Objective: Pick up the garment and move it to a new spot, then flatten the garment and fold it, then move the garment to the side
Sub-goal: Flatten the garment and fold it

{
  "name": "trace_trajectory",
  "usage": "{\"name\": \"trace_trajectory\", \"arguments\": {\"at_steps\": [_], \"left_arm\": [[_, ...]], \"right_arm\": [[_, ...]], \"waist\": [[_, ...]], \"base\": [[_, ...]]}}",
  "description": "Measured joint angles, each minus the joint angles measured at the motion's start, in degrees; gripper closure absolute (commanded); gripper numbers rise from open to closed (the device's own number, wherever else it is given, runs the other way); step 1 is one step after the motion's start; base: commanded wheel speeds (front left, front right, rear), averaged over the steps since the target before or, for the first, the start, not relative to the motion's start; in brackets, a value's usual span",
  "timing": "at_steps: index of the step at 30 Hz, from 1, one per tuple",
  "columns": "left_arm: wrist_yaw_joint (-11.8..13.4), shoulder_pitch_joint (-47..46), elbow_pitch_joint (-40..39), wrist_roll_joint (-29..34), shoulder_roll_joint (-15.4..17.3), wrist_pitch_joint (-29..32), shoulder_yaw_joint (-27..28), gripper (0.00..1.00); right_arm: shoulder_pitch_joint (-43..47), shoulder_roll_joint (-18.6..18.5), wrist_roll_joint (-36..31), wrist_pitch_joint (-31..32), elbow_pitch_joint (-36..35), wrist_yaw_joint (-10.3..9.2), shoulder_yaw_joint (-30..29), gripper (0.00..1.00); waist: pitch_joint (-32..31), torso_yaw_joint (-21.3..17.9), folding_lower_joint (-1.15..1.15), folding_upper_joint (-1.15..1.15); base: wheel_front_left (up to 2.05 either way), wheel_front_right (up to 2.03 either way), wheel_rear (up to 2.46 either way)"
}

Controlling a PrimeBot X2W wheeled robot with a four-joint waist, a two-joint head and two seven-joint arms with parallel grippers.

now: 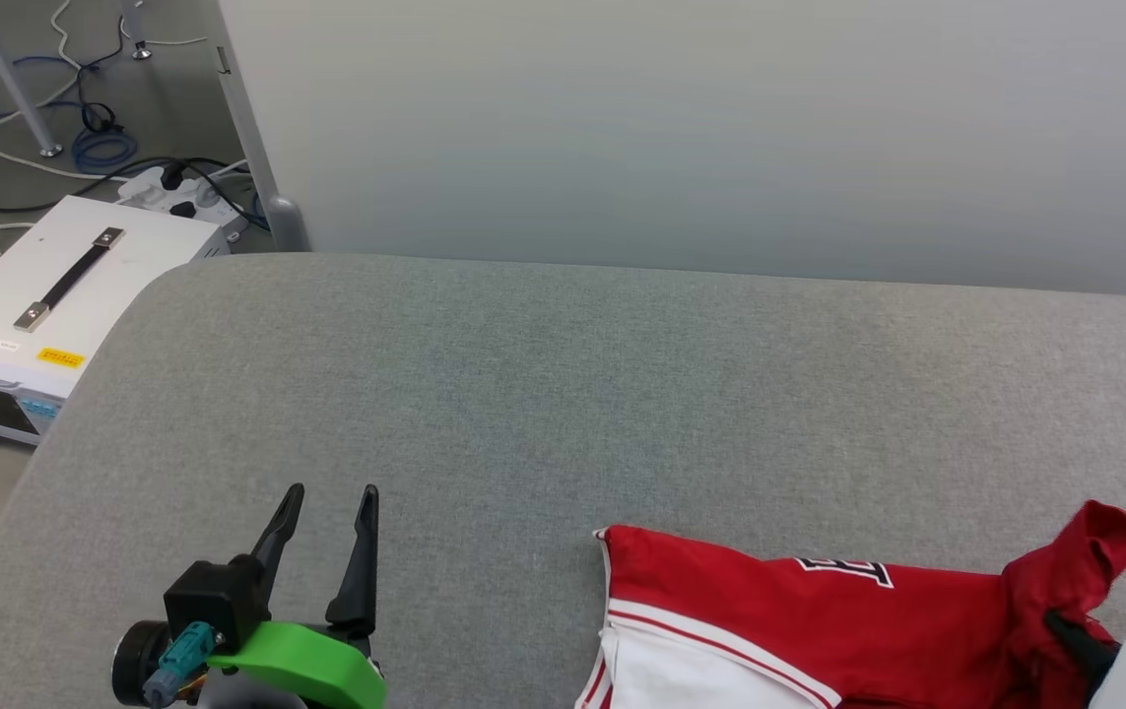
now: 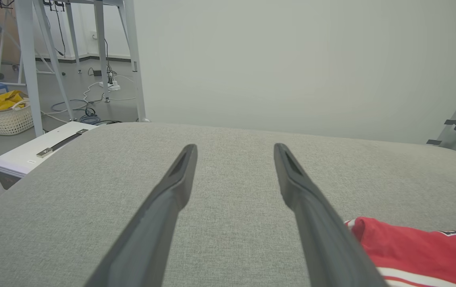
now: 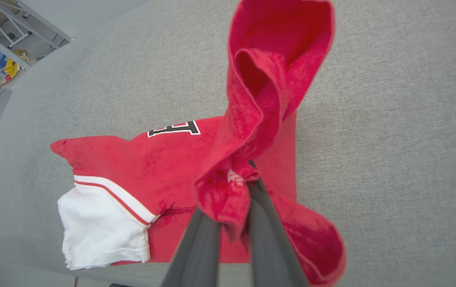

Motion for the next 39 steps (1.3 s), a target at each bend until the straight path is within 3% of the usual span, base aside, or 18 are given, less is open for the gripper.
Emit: {"name": "trace_trajectory", "arguments": {"at_steps": [5, 9, 11, 12, 24, 25, 26, 27, 39], "left_arm": [[-0.4, 0.15, 0.0, 0.42, 0.08, 0.0, 0.86, 0.0], [-0.45, 0.29, 0.04, 0.62, 0.08, 0.0, 1.15, 0.0], [-0.71, 0.36, 0.15, 0.6, 0.08, 0.0, 1.22, 0.0], [-0.92, 0.56, 0.21, 0.59, 0.12, 0.0, 1.33, 0.0], [-0.94, 0.58, 0.27, 0.52, 0.18, 0.0, 0.97, 0.0], [-0.94, 0.58, 0.27, 0.52, 0.18, 0.0, 0.93, 0.0], [-0.94, 0.58, 0.29, 0.52, 0.18, 0.0, 0.9, 0.0], [-0.94, 0.57, 0.29, 0.52, 0.18, 0.0, 0.89, 0.0], [-0.94, 0.55, 0.4, 0.47, 0.18, 0.0, 0.86, 0.0]], "right_arm": [[-0.01, 4.03, 2.4, 3.34, -2.36, 0.0, 3.81, 1.0], [-0.06, 4.7, 6.99, 3.33, -1.54, -0.01, 6.79, 1.0], [-0.06, 4.79, 11.0, 0.3, 1.57, -0.01, 12.55, 1.0], [-0.35, 4.97, 13.82, -4.49, 5.39, -0.01, 18.34, 1.0], [-7.73, 4.98, 21.23, -19.4, 20.4, -0.02, 31.18, 1.0], [-8.43, 4.98, 21.51, -20.4, 21.57, -0.02, 31.72, 0.79], [-9.21, 4.98, 21.67, -21.51, 22.98, -0.02, 32.5, 0.14], [-9.98, 4.94, 22.03, -22.17, 24.19, -0.02, 33.38, 0.0], [-12.71, 5.08, 26.5, -23.04, 28.47, -0.02, 42.86, 0.0]], "waist": [[-0.6, 0.95, 0.0, 0.0], [-1.0, 1.85, 0.0, 0.0], [-1.35, 2.76, 0.0, 0.0], [-1.69, 3.43, 0.0, 0.0], [-1.55, 5.01, 0.0, 0.0], [-1.45, 5.15, 0.0, 0.0], [-1.31, 5.31, 0.0, 0.0], [-1.16, 5.47, 0.0, 0.0], [-0.41, 5.83, 0.0, 0.0]], "base": [[0.0, 0.0, 0.0], [0.0, 0.0, 0.0], [0.0, 0.0, 0.0], [0.0, 0.0, 0.0], [0.0, 0.0, 0.0], [0.0, 0.0, 0.0], [0.0, 0.0, 0.0], [0.0, 0.0, 0.0], [0.0, 0.0, 0.0]]}}
